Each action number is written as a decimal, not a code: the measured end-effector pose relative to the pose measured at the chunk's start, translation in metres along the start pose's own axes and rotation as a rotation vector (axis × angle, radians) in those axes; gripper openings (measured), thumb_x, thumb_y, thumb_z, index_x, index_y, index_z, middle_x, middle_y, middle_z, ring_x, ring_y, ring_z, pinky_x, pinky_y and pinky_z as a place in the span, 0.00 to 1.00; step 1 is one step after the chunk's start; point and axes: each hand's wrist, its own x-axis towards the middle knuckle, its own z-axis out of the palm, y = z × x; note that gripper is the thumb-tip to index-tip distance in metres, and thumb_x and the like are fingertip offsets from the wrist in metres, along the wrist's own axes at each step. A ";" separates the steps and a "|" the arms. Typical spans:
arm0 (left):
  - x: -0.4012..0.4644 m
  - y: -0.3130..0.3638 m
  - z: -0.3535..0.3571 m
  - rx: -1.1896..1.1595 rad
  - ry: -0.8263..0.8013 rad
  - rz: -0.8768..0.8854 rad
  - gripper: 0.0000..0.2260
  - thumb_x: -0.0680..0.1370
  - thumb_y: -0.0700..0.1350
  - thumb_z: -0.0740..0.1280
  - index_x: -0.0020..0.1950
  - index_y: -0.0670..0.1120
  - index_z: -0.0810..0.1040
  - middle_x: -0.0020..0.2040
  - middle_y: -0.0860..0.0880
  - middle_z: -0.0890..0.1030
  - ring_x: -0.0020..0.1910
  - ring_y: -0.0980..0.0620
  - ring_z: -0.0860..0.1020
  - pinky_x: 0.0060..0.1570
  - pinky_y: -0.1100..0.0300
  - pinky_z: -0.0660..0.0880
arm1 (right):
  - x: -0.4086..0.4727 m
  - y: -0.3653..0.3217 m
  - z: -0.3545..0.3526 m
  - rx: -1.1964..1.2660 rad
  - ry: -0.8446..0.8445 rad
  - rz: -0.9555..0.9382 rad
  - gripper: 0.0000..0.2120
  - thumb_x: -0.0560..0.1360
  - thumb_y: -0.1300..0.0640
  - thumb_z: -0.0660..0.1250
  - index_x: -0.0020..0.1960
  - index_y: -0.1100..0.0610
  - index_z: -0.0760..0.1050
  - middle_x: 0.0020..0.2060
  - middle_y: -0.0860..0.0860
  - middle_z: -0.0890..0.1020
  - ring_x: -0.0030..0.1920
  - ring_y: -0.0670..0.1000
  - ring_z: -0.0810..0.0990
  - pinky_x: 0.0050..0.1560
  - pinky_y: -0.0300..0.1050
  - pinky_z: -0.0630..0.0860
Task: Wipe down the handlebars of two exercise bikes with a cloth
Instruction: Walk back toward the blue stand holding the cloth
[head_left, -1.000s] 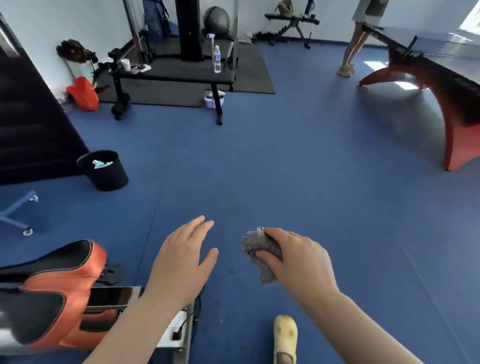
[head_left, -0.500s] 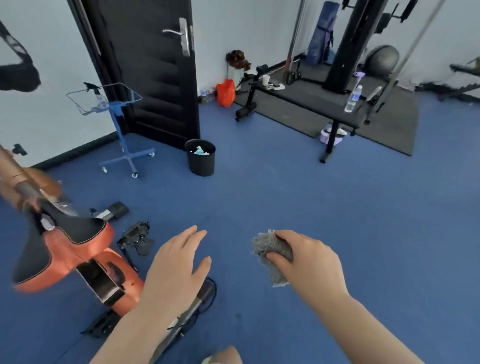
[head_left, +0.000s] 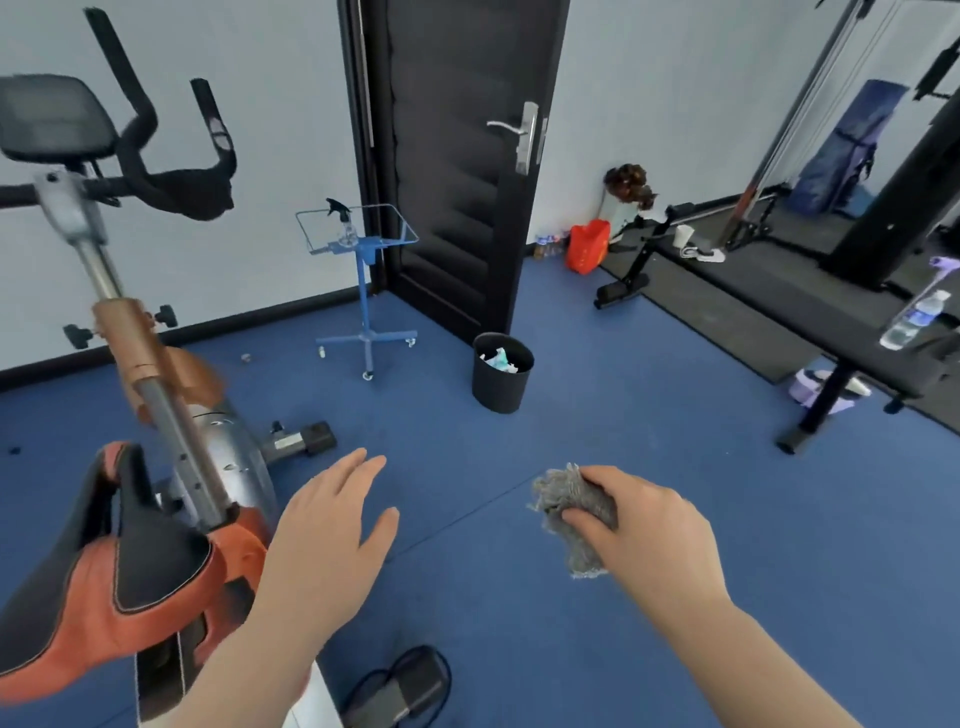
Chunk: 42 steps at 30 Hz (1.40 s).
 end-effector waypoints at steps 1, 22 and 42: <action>0.013 0.004 0.000 0.004 0.007 -0.006 0.24 0.78 0.52 0.63 0.73 0.52 0.66 0.75 0.53 0.64 0.66 0.47 0.71 0.70 0.54 0.62 | 0.018 0.002 0.000 0.018 0.008 -0.003 0.12 0.72 0.41 0.66 0.55 0.40 0.74 0.40 0.39 0.79 0.37 0.45 0.72 0.30 0.32 0.61; 0.326 0.074 0.025 0.015 0.180 -0.239 0.23 0.79 0.54 0.60 0.74 0.55 0.63 0.75 0.58 0.60 0.74 0.55 0.60 0.72 0.58 0.58 | 0.421 -0.005 0.025 0.176 -0.105 -0.399 0.11 0.71 0.42 0.68 0.53 0.40 0.75 0.31 0.37 0.73 0.30 0.37 0.69 0.29 0.30 0.59; 0.674 -0.048 -0.029 0.040 0.148 -0.309 0.23 0.79 0.55 0.58 0.75 0.55 0.61 0.76 0.58 0.58 0.73 0.54 0.60 0.71 0.59 0.57 | 0.768 -0.148 0.123 0.202 -0.194 -0.383 0.12 0.70 0.43 0.69 0.53 0.40 0.75 0.35 0.35 0.76 0.34 0.38 0.73 0.31 0.30 0.62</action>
